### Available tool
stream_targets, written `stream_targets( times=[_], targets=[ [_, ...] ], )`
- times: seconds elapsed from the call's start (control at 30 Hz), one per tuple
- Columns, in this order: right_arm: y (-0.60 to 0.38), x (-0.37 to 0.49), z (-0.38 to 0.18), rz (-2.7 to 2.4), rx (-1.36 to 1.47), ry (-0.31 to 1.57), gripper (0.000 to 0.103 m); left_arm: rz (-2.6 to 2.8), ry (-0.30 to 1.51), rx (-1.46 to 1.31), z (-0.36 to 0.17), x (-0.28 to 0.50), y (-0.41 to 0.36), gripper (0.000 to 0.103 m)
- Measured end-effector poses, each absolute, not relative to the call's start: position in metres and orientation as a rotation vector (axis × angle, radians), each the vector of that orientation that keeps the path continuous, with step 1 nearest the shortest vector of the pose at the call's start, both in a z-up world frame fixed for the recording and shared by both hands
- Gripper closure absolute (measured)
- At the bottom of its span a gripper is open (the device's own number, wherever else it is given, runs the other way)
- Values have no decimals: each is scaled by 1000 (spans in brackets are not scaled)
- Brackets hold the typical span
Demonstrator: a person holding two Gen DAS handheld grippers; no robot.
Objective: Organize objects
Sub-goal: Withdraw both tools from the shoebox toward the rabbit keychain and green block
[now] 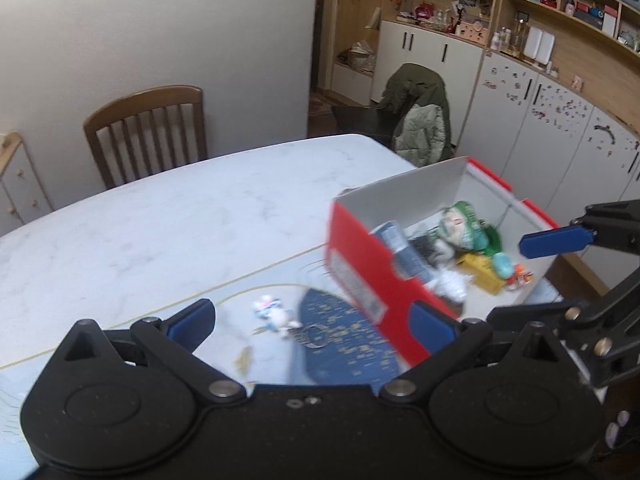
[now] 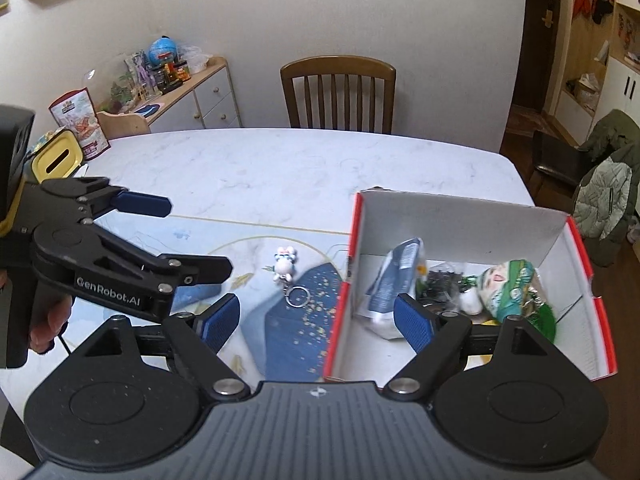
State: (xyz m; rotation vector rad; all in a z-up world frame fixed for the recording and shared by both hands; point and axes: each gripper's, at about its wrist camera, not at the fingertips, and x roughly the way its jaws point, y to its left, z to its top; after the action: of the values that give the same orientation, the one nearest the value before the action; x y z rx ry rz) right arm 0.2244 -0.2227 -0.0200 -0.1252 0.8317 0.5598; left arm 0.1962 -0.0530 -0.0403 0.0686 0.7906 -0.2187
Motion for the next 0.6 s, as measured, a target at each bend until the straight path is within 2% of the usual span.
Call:
stream_targets(
  times=[0.6],
  targets=[
    [-133, 252, -50, 544, -113, 905, 19, -147, 767, 40, -86, 165, 10, 0]
  ],
)
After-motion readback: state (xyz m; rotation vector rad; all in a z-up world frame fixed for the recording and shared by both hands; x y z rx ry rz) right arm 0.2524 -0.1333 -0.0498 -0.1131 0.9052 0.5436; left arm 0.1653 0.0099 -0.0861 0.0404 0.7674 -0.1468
